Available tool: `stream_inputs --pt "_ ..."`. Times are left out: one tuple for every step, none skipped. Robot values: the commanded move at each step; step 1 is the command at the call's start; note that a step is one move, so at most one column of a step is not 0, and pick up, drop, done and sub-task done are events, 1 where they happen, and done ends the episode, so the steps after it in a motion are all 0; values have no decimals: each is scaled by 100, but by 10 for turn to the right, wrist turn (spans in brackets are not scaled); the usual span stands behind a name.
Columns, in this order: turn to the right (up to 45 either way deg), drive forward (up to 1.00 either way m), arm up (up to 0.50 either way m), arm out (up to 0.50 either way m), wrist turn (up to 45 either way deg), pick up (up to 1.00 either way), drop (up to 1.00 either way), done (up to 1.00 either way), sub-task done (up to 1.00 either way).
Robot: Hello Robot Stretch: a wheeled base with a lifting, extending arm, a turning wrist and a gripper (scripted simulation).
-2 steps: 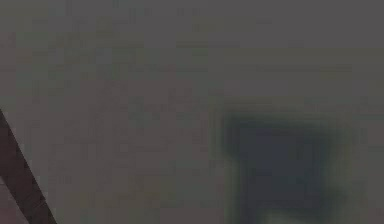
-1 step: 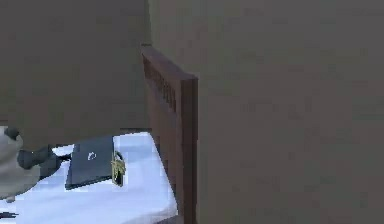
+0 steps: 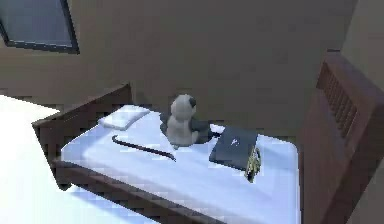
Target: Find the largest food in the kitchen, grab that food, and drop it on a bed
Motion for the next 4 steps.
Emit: stream_inputs --pt "-390 0 0 0 0 0 0 0 0" --pt "-30 0 0 0 0 0 0 0 0" --pt "0 40 0 0 0 0 0 0 0" --pt "-120 0 0 0 0 0 0 0 0"
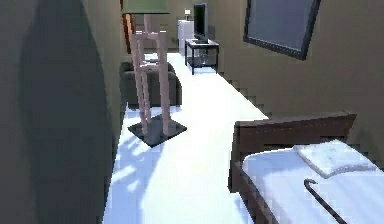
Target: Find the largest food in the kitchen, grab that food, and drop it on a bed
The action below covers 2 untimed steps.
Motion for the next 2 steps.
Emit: stream_inputs --pt "0 100 0 0 0 0 0 0 0" --pt "0 50 0 0 0 0 0 0 0"
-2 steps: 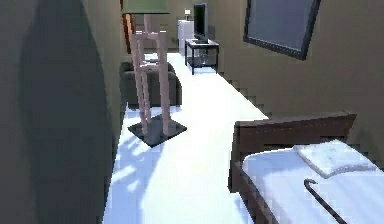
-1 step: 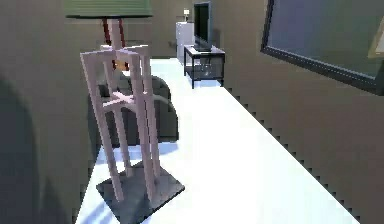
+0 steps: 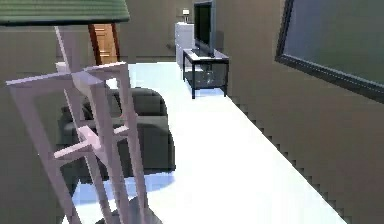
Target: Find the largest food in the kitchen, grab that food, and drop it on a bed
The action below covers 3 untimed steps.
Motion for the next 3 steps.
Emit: stream_inputs --pt "270 0 0 0 0 0 0 0 0" --pt "0 75 0 0 0 0 0 0 0" --pt "-360 0 0 0 0 0 0 0 0"
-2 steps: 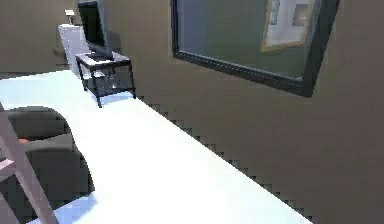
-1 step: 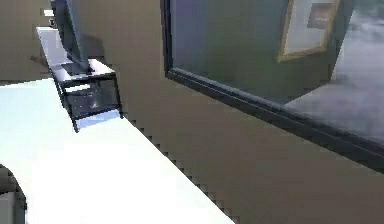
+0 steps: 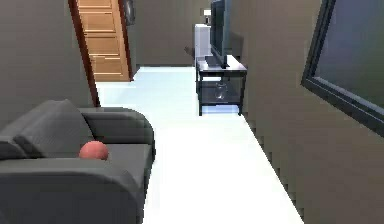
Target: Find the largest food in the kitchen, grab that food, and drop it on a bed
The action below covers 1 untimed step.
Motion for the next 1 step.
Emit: stream_inputs --pt "0 100 0 0 0 0 0 0 0"
